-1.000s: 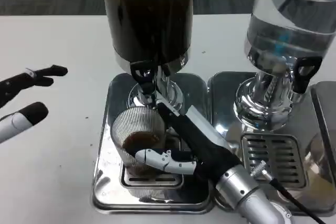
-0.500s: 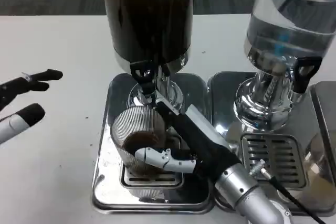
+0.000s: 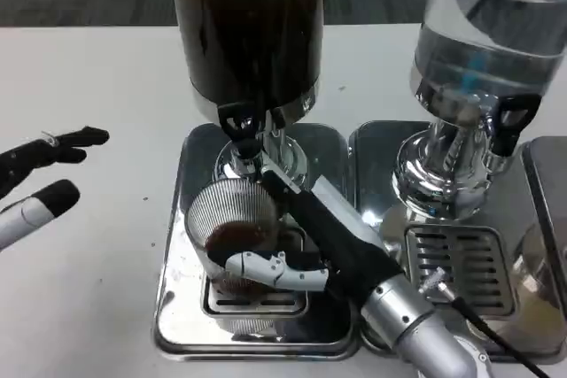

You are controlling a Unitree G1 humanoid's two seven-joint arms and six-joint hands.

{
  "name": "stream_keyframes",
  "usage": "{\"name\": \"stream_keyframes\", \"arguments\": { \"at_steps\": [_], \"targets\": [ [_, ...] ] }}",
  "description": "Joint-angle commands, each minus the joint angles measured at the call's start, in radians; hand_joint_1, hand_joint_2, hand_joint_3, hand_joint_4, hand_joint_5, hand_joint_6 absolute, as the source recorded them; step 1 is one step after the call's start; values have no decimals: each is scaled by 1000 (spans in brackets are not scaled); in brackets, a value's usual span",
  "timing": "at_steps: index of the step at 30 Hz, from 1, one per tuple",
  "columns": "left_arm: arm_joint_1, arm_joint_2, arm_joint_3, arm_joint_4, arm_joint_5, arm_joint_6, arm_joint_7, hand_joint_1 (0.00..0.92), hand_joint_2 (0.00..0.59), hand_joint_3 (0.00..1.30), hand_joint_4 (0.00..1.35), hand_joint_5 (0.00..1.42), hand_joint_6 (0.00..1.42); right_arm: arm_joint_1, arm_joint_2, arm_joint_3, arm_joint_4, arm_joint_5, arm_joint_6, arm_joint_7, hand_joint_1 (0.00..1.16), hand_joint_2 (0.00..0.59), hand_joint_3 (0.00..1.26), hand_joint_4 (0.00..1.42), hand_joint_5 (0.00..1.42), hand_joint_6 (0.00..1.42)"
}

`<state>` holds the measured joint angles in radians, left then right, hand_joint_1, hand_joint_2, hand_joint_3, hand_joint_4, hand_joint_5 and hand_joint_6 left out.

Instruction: Grasp the cup under the faucet to collect the drink, then remove the cup.

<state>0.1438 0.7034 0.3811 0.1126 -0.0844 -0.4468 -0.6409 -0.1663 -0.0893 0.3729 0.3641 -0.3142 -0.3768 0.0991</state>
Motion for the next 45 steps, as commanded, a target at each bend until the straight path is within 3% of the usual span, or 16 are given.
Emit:
{"name": "stream_keyframes", "arguments": {
  "at_steps": [1, 24, 45],
  "targets": [
    [-11, 25, -1, 14, 0, -17, 3, 0, 91, 226, 139, 159, 90, -12, 0, 15, 31, -7, 10, 29, 590, 172, 0, 0, 0, 34],
    [-15, 31, -1, 29, -7, -21, -2, 0, 100, 236, 150, 169, 90, -50, -9, 34, 91, -1, -11, 82, 627, 176, 0, 0, 0, 25],
    [-25, 39, -10, 38, -15, -26, -10, 0, 92, 236, 151, 170, 90, -9, -22, -4, 42, 29, -23, 68, 590, 177, 0, 0, 0, 2]
  ]
}}
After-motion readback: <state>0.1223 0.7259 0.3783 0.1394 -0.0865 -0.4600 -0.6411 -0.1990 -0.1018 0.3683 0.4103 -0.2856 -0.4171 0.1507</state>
